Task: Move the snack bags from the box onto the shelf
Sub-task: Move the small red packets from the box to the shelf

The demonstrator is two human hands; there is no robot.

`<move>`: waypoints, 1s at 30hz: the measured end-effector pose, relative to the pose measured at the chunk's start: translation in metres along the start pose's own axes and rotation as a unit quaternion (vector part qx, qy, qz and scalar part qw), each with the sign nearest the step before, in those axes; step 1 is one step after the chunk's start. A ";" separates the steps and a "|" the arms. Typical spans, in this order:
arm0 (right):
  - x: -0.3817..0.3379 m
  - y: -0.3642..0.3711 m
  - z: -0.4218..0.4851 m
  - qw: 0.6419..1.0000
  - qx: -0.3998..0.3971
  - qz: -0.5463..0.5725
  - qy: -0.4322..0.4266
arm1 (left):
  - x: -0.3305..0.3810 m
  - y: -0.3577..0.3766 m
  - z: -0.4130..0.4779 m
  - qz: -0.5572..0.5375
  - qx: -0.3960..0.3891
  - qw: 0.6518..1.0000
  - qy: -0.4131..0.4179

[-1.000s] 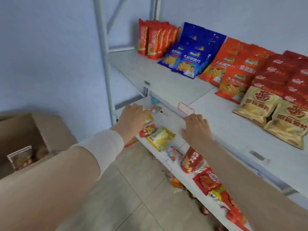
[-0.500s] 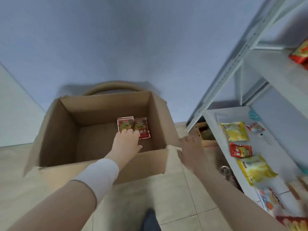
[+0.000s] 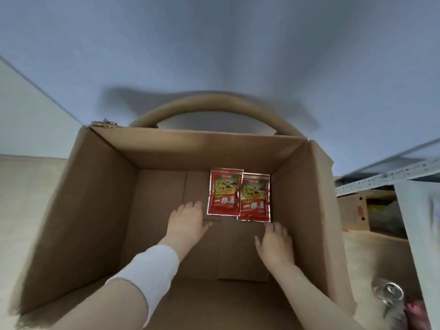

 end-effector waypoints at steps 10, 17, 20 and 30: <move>0.043 0.098 0.128 0.985 0.010 0.045 0.169 | 0.018 0.106 0.174 -0.396 -0.117 0.892 -0.184; 0.040 0.115 0.128 0.975 0.067 0.132 0.166 | 0.030 0.126 0.204 -0.420 -0.147 0.882 -0.155; 0.047 0.105 0.123 0.938 0.136 0.247 0.201 | 0.028 0.122 0.196 -0.470 -0.172 0.853 -0.148; 0.033 0.114 0.087 0.779 -0.038 0.561 0.278 | -0.013 0.092 0.144 -0.536 -0.226 0.793 -0.177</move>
Point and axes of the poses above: each hand's wrist, its own z-axis towards the middle knuckle, its own y-axis out of the palm, x = y × z, the point moved 7 cm from there along z, towards the middle knuckle, and after that the axes turned 13 degrees about -y, right-handed, at the moved point
